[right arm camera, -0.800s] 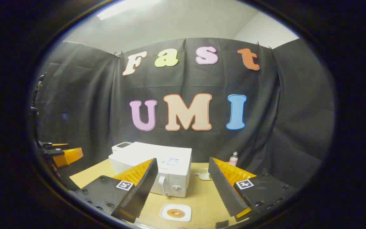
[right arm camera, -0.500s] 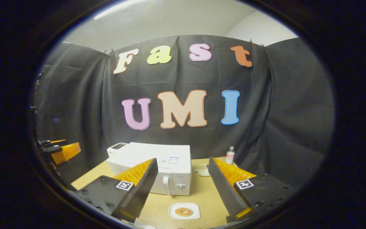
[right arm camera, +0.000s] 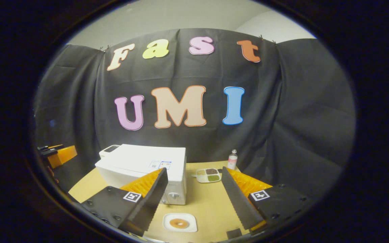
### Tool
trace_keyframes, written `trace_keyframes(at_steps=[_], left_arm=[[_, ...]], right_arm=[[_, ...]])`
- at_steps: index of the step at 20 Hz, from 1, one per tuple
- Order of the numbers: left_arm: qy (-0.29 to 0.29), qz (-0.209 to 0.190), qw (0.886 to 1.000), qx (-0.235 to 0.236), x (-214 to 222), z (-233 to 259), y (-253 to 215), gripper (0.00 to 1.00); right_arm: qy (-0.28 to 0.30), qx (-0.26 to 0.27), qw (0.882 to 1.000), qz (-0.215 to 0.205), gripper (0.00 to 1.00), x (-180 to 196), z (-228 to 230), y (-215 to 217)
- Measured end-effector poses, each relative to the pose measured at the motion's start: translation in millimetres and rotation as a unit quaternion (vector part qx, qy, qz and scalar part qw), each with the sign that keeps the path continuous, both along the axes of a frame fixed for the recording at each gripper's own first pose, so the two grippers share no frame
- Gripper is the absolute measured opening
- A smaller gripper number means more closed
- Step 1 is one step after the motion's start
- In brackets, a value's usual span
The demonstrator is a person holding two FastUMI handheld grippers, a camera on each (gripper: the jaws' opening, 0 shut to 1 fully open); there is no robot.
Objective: Open the microwave oven with the left hand, put the food in, and close the microwave oven.
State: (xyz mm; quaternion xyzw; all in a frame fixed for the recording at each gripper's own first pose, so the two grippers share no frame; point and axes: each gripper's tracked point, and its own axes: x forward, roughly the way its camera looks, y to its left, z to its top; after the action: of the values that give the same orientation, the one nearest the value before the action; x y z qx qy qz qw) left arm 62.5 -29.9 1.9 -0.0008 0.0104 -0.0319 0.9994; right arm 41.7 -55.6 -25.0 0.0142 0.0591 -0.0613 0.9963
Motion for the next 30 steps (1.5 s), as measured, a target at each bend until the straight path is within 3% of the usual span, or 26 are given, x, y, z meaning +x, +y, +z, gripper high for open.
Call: trace_keyframes(at_steps=[7, 12, 18, 27, 30], left_arm=[[0.008, 0.0, 1.0, 0.019, 17.4, -19.0, -30.6, 0.92], [0.076, -0.001, 0.997, 0.026, 29.8, -80.4, -50.2, 0.96], [0.167, -0.012, 0.986, 0.022, 39.2, -160.9, -77.6, 0.96], [0.264, -0.074, 0.962, 0.02, 51.5, -239.6, -130.6, 0.96], [0.279, -0.078, 0.956, 0.037, 59.1, -257.7, -139.3, 0.93]], right_arm=[[0.015, 0.013, 1.0, 0.016, 0.97, 35.7, -21.0, -32.5], [0.03, 0.008, 0.999, 0.011, 0.97, 56.5, -35.9, -66.0], [0.05, 0.007, 0.999, 0.002, 0.97, 67.1, -54.8, -94.2], [0.066, 0.027, 0.997, -0.01, 1.0, 66.0, -66.3, -113.1], [0.061, 0.028, 0.998, -0.02, 0.97, 68.1, -62.9, -125.3]])
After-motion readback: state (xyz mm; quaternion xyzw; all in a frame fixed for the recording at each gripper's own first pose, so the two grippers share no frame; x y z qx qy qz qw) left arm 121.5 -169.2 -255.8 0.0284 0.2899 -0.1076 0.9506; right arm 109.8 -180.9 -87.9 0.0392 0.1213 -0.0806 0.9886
